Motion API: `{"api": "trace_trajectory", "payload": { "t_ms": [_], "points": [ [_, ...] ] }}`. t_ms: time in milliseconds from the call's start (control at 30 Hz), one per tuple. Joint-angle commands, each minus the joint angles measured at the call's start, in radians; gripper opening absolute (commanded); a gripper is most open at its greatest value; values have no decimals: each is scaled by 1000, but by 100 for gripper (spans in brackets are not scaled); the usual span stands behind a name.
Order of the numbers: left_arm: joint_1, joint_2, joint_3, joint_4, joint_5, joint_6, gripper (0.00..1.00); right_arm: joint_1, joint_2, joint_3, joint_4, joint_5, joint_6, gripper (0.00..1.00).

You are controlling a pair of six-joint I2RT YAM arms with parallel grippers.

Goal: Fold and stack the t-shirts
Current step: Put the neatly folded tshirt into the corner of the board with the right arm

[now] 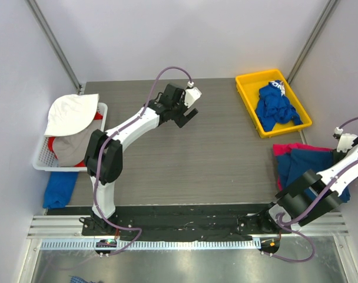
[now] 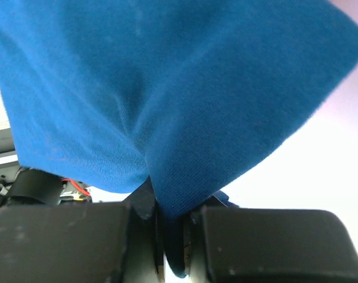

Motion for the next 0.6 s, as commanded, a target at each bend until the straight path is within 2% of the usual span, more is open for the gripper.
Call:
{"api": "trace_trajectory", "payload": {
  "t_ms": [0, 400, 500, 567],
  "points": [
    [-9, -23, 13, 20, 10, 10, 100, -13, 24, 67, 91, 21, -26, 1],
    [-26, -6, 14, 19, 10, 5, 100, -13, 74, 18, 213, 55, -6, 1],
    [-28, 0, 22, 16, 7, 7, 100, -10, 69, -7, 226, 52, -6, 7],
    [-29, 6, 30, 11, 7, 4, 100, -7, 70, -15, 234, 49, -3, 19]
  ]
}}
